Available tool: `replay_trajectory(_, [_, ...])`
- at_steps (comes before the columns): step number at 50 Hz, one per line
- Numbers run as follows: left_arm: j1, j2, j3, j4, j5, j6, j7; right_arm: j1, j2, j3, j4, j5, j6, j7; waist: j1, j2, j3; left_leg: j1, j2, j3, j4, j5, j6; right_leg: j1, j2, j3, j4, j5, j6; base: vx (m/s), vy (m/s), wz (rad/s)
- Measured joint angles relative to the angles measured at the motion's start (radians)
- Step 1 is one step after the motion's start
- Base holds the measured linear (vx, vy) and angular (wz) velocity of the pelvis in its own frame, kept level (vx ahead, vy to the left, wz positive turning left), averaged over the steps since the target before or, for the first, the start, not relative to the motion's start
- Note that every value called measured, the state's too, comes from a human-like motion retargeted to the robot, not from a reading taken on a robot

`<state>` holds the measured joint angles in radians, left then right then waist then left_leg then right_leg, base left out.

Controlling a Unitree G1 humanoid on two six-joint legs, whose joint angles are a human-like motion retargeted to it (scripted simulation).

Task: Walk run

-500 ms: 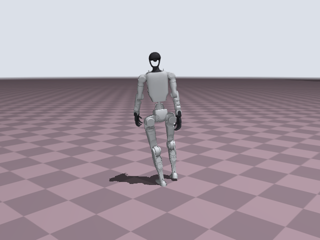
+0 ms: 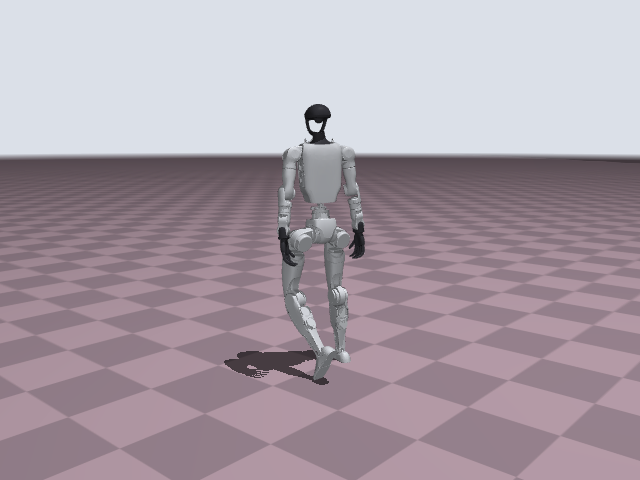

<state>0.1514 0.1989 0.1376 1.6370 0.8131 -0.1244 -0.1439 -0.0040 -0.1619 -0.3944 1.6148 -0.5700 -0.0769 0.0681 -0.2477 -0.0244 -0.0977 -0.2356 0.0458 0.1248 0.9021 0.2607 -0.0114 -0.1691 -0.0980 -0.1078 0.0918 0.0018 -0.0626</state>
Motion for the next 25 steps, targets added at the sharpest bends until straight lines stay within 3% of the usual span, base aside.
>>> replay_trajectory(6, [0.074, -0.024, 0.067, 0.014, -0.072, -0.015, -0.005, -0.103, -0.065, -0.017, -0.112, -0.006, -0.019, -0.023, 0.141, -0.010, 0.020, -0.194, -0.056, 0.038, -0.220, -0.215, -0.042, 0.098, 0.049, -0.015, -0.046, -0.042, -0.009, 0.65, -0.16, 0.01])
replay_trajectory(10, [0.078, -0.040, 0.109, 0.040, -0.116, 0.001, -0.017, -0.144, -0.109, -0.029, -0.180, -0.005, -0.015, -0.033, 0.199, 0.018, 0.036, -0.242, -0.045, 0.135, -0.545, -0.237, 0.031, 0.172, 0.104, -0.063, -0.065, -0.093, -0.010, 0.53, -0.11, 0.43])
replay_trajectory(12, [0.076, -0.050, 0.118, 0.051, -0.140, 0.002, -0.015, -0.156, -0.119, -0.043, -0.204, -0.012, -0.015, -0.040, 0.208, 0.030, 0.043, -0.247, -0.055, 0.215, -0.684, -0.273, 0.039, 0.212, 0.132, -0.097, -0.075, -0.115, -0.011, 0.69, -0.13, 0.71])
replay_trajectory(15, [0.071, -0.066, 0.120, 0.058, -0.171, -0.003, -0.023, -0.169, -0.118, -0.050, -0.222, -0.010, -0.018, -0.044, 0.194, 0.031, 0.041, -0.240, -0.097, 0.301, -0.829, -0.332, 0.071, 0.261, 0.159, -0.154, -0.084, -0.135, -0.002, 0.67, -0.14, 0.76])
replay_trajectory(17, [0.071, -0.078, 0.123, 0.056, -0.164, -0.010, -0.037, -0.168, -0.101, -0.041, -0.219, 0.000, -0.020, -0.041, 0.217, 0.008, 0.036, -0.222, -0.108, 0.323, -0.848, -0.315, 0.127, 0.280, 0.152, -0.142, -0.062, -0.115, 0.018, 0.89, -0.14, -0.16])
replay_trajectory(21, [0.066, -0.087, 0.136, 0.048, -0.114, -0.030, -0.035, -0.130, -0.044, -0.032, -0.205, -0.024, -0.048, -0.011, 0.272, -0.041, 0.009, -0.177, -0.113, 0.368, -0.830, -0.230, 0.210, 0.304, 0.125, -0.099, 0.010, 0.029, 0.115, 0.90, -0.08, -0.48])
replay_trajectory(25, [0.013, -0.060, 0.134, 0.058, -0.147, -0.025, 0.004, -0.038, 0.014, -0.011, -0.177, -0.117, -0.065, -0.028, 0.255, -0.045, -0.013, -0.143, -0.136, 0.218, -0.796, -0.269, 0.245, 0.295, 0.122, -0.090, 0.167, 0.368, 0.270, 0.97, 0.00, 0.42])
